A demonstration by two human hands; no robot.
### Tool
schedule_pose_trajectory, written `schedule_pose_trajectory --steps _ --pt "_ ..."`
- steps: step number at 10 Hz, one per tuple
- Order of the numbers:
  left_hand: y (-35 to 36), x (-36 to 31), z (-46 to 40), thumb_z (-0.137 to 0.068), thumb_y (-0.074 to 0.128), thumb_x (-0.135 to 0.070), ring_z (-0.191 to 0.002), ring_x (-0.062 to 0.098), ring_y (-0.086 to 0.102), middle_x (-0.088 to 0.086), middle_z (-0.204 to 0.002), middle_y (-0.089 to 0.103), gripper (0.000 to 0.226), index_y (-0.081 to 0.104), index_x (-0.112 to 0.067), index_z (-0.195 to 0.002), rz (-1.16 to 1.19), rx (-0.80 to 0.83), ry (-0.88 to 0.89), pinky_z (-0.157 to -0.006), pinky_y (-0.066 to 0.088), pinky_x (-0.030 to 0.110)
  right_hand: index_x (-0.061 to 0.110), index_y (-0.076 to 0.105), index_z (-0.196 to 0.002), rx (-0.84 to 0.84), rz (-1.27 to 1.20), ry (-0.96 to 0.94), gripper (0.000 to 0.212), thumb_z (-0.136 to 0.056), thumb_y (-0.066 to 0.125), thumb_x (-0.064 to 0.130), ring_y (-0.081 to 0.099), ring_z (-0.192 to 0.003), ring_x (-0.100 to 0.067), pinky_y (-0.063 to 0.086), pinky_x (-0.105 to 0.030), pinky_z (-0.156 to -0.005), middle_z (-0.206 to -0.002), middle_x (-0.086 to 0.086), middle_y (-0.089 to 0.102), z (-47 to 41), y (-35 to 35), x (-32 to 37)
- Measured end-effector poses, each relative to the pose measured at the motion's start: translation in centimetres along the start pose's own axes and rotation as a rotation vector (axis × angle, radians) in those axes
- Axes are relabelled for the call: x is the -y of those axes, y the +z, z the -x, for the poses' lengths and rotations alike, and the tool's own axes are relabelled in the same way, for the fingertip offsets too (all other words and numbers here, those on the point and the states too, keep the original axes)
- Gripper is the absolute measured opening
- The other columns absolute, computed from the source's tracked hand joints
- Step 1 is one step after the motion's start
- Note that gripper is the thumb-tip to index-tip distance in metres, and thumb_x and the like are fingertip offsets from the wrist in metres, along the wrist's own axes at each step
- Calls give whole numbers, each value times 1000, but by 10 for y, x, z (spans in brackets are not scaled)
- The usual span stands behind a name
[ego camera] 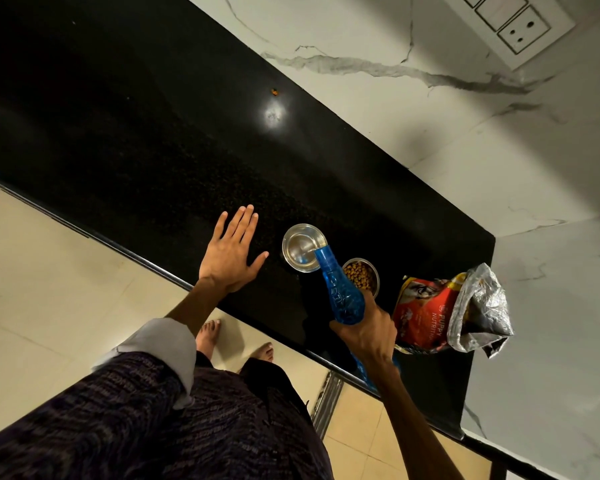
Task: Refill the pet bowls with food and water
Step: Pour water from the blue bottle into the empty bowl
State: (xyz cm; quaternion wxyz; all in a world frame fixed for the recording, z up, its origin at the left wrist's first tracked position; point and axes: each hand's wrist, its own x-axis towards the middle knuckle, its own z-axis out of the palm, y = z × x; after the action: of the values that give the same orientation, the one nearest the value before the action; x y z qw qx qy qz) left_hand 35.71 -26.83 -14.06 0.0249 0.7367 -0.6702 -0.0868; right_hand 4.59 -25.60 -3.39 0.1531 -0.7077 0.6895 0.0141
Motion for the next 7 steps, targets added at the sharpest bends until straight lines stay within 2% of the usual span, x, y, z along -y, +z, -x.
schedule_pose_trajectory --steps 7 --pt "-1 0 1 -101 20 -68 -161 24 -4 12 -173 -1 88 5 -9 -164 9 -1 -2 -129 6 52 24 53 -135 -1 6 -2 82 -67 89 52 74 -92 -22 62 -36 -73 -112 -1 75 -1 -1 0"
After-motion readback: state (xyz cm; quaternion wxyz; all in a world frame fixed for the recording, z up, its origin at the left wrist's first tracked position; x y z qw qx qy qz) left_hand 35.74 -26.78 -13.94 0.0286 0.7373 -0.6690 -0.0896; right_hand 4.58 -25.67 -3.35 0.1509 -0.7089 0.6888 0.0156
